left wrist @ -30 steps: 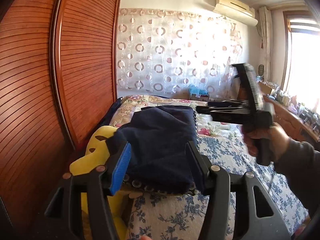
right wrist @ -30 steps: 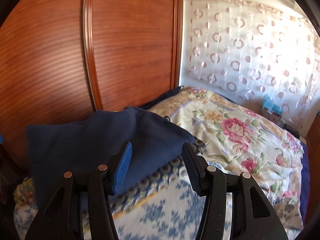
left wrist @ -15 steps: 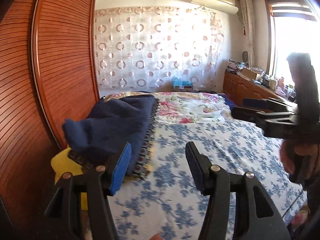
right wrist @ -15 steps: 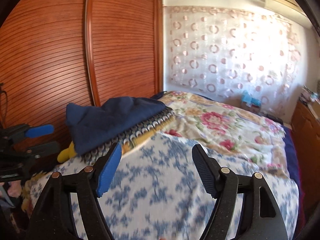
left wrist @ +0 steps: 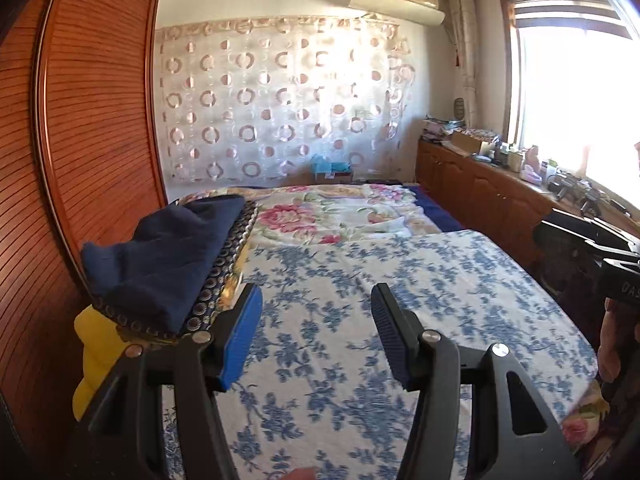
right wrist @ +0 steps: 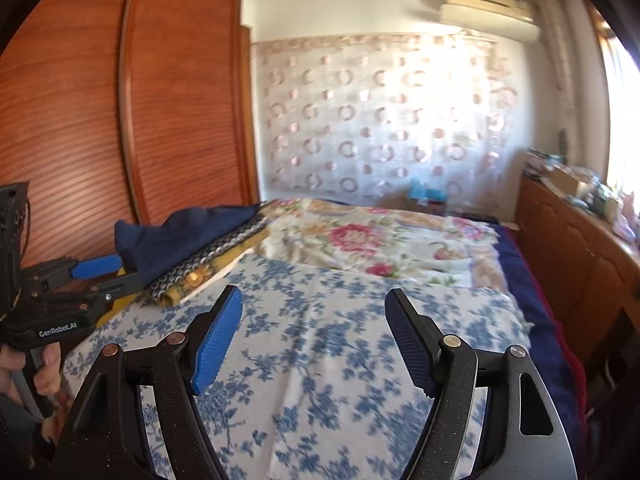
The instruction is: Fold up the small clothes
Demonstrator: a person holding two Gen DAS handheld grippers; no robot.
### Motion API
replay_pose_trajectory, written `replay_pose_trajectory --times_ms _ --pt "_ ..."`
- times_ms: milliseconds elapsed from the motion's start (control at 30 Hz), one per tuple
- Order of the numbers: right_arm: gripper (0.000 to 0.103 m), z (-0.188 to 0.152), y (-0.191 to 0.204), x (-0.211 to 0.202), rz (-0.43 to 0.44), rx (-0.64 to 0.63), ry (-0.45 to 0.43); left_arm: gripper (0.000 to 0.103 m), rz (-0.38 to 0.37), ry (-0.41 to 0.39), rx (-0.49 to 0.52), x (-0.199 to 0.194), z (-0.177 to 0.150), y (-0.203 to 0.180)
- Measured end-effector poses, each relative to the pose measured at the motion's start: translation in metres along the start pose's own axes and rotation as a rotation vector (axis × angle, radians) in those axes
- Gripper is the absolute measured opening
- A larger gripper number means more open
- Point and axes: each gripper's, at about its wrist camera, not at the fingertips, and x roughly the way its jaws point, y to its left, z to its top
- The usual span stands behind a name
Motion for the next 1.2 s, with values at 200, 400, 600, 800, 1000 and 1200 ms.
replay_pose_trajectory --times_ms 200,400,600,800,1000,1200 --pt "0.085 -0.003 -0.022 -0.037 -0.055 0.072 -0.027 0.056 -0.006 -0.007 0.004 -0.015 0.007 -0.012" --pt "0.089 -0.009 -0.029 -0.058 -0.112 0.092 -0.045 0.056 0.009 -0.028 0.000 -0.029 0.013 -0.021" --pt "0.089 -0.014 -0.034 -0.064 -0.159 0.100 -0.047 0.056 0.016 -0.034 -0.001 -0.033 0.015 -0.022" --pt "0.089 -0.017 -0.035 -0.061 -0.192 0.091 -0.044 0.056 0.020 -0.035 -0.007 -0.033 0.016 -0.020" --pt "0.089 -0.016 -0.035 -0.060 -0.202 0.086 -0.051 0.056 0.022 -0.036 -0.006 -0.035 0.016 -0.019" --pt "0.089 -0.016 -0.035 -0.060 -0.201 0.086 -0.050 0.056 0.023 -0.038 -0.006 -0.036 0.017 -0.019"
